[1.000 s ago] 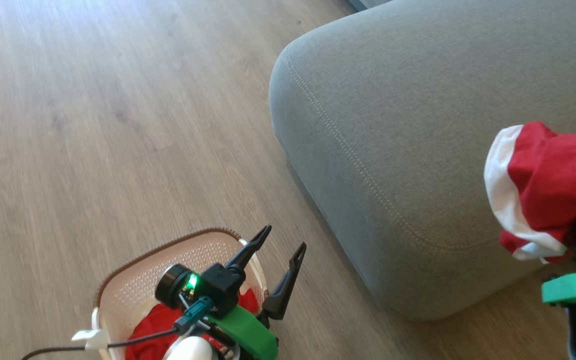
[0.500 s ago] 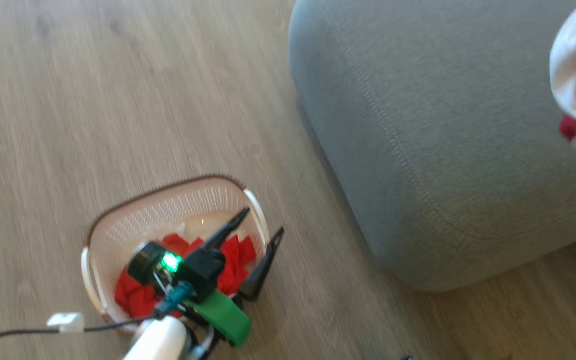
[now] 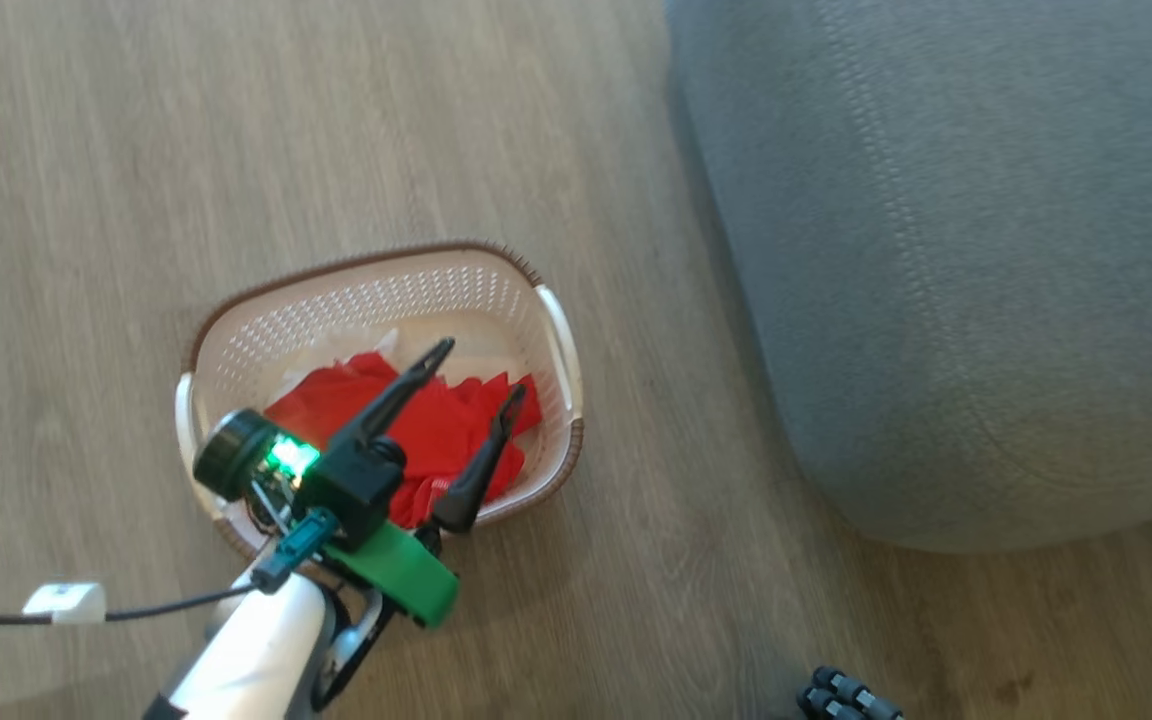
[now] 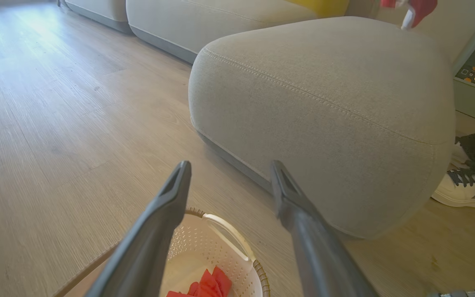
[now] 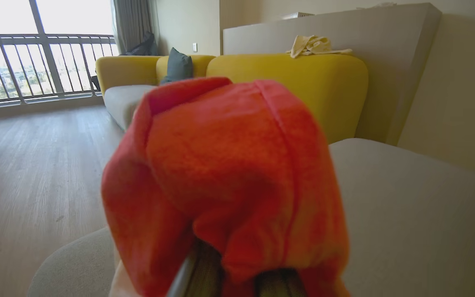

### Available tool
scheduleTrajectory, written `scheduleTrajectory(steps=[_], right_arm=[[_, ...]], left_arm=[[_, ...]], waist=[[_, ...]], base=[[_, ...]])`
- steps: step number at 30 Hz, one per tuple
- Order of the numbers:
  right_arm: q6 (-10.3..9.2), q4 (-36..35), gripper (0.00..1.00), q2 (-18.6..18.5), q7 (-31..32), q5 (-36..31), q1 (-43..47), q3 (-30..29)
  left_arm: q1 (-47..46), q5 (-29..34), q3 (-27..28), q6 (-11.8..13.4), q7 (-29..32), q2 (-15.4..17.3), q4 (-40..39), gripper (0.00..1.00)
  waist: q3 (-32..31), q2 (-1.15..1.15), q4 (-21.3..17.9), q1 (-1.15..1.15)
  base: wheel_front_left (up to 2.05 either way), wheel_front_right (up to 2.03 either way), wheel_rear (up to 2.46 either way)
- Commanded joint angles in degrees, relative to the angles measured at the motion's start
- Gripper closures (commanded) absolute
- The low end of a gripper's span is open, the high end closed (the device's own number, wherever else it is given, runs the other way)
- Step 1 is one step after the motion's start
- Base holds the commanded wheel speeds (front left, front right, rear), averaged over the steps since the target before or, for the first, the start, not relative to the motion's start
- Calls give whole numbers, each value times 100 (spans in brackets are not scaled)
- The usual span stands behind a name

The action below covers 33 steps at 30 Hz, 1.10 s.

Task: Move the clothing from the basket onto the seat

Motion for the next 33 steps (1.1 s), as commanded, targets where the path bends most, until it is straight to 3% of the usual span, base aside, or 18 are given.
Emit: scheduleTrajectory(steps=[1,4,10,16,21,23,24,33], right_arm=[[-1,29,100,-168,-54,1,-282,-97],[-1,659,100,-161,-54,211,-728,-425],[-1,1294,100,-295,-54,8,-1237,-282],[-1,2192,100,-367,14,-231,-1412,-343],[-1,2474,99,-500,17,-551,-1384,-525],[-1,2515,11,-508,7,-649,-1371,-631],[-1,2528,0,-511,1,-699,-1375,-685],[-1,2578,0,-433,-26,-1099,-1388,-921]], left_arm=[[-150,1,171,-5,-29,86,-226,0],[-150,-123,295,-5,-29,69,-247,0],[-232,-99,290,-5,-29,152,-354,0],[-327,-91,312,-5,-29,138,-407,0],[-365,-106,386,-5,-29,115,-411,0],[-370,-115,431,-5,-29,97,-411,0],[-371,-110,440,-5,-29,95,-410,0],[-372,-215,412,-5,-29,20,-368,0]], waist=[[174,0,170,-1],[321,0,259,-1],[622,0,392,-1],[799,0,474,-1],[865,0,500,-1],[878,0,491,-1],[880,0,481,-1],[683,0,371,-1]], base=[[0,0,0],[0,0,0],[0,0,0],[0,0,0],[0,0,0],[0,0,0],[0,0,0],[0,0,0]])
